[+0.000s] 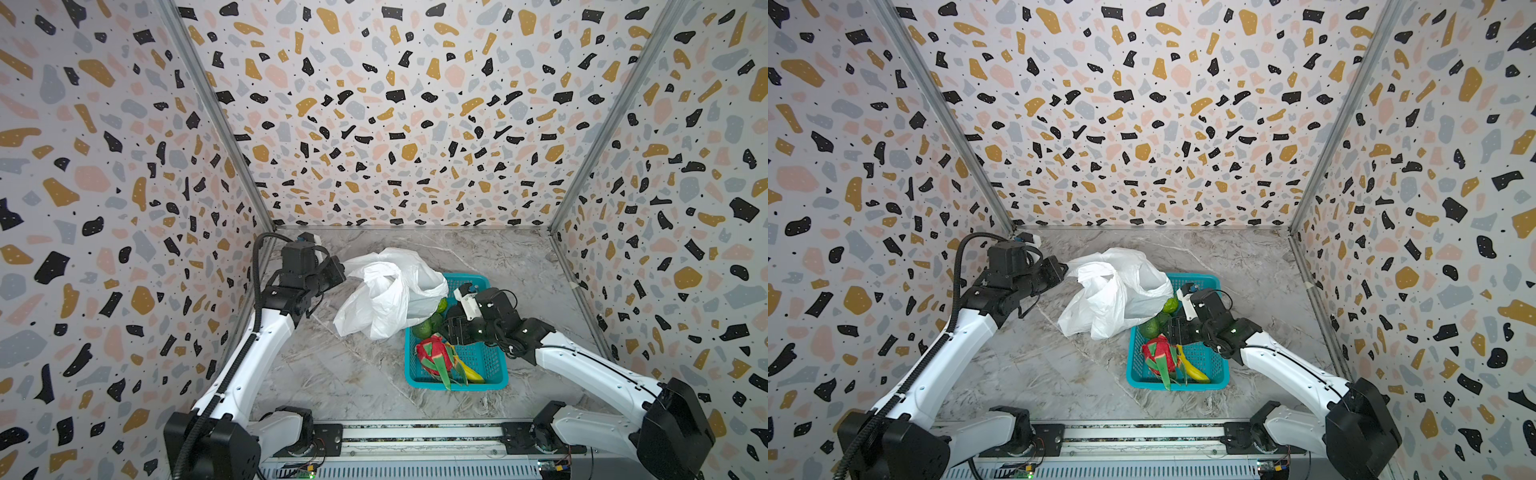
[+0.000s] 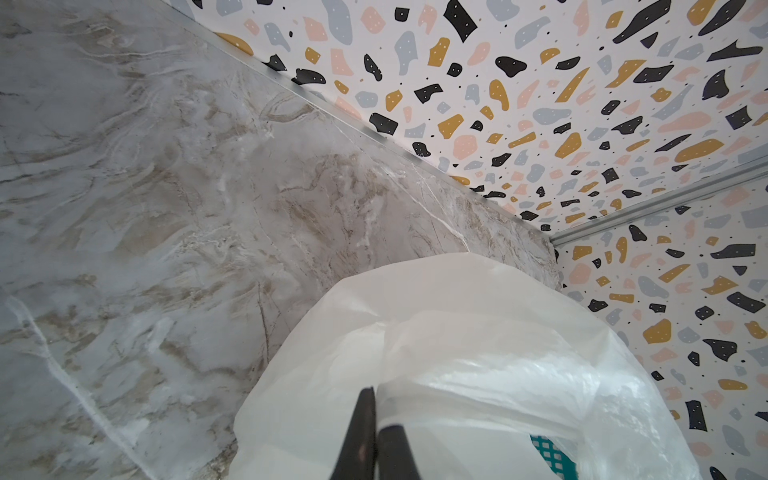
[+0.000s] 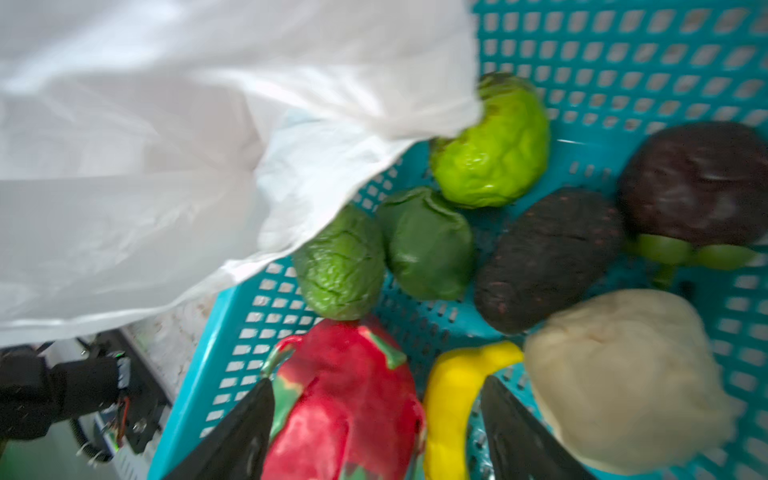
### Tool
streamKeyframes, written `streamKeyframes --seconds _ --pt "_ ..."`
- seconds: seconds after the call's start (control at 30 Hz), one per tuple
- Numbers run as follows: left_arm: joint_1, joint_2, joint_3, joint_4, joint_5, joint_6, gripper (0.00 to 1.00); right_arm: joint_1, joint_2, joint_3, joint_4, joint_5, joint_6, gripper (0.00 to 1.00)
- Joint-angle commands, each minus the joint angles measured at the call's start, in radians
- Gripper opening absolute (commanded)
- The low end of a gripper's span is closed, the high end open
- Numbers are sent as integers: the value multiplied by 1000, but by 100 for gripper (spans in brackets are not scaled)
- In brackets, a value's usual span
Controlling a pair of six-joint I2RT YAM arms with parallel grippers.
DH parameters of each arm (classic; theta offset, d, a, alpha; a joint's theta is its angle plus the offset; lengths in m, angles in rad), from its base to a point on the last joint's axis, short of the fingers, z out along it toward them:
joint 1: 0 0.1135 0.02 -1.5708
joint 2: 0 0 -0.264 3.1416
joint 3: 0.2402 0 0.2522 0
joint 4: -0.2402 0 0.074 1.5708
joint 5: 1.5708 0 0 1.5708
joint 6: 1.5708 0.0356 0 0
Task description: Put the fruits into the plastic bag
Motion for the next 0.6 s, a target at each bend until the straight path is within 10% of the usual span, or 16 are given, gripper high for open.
streamKeyframes --seconds 0.0,0.57 --pt "2 -1 -3 26 19 -7 0 28 46 14 65 -16 -5 76" --pt "2 -18 -21 26 16 -10 0 81 353 145 203 -20 -52 70"
